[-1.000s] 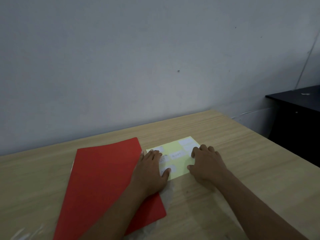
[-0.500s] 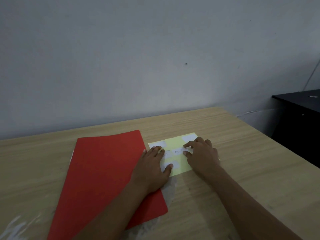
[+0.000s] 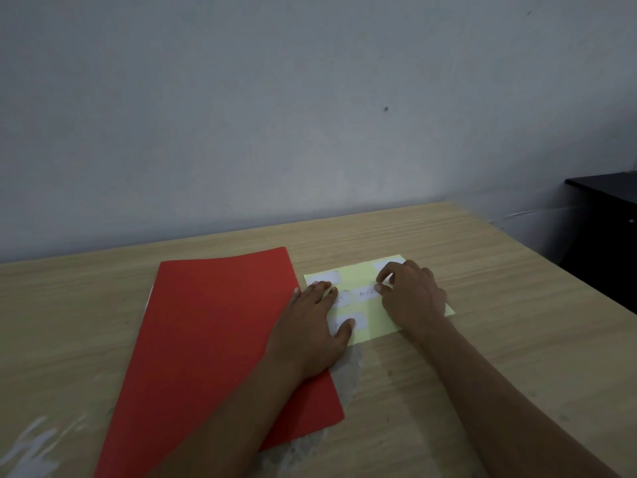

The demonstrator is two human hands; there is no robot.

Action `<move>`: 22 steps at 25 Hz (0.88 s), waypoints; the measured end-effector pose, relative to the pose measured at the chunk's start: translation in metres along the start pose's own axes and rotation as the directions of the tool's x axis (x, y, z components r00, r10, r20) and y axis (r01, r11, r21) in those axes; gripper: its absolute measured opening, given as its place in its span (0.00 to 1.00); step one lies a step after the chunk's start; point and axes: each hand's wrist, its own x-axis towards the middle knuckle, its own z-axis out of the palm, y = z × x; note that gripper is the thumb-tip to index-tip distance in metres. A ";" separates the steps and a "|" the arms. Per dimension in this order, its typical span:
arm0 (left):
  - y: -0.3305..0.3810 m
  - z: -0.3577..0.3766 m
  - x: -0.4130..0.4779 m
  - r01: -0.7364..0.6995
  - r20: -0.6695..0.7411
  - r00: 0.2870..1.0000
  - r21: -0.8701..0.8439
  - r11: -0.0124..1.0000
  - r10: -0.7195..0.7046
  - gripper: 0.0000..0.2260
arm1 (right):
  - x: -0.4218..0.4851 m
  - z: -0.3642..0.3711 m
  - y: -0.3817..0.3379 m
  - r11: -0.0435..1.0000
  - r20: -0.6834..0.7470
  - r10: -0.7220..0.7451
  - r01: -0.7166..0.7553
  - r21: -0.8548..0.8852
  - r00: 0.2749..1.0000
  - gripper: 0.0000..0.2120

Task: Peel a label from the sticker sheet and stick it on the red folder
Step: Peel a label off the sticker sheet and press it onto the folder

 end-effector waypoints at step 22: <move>0.010 -0.054 0.020 0.173 -0.039 0.980 -0.330 0.928 -0.196 0.25 | -0.004 -0.030 -0.034 0.991 0.039 -0.129 0.131 -0.030 0.991 0.08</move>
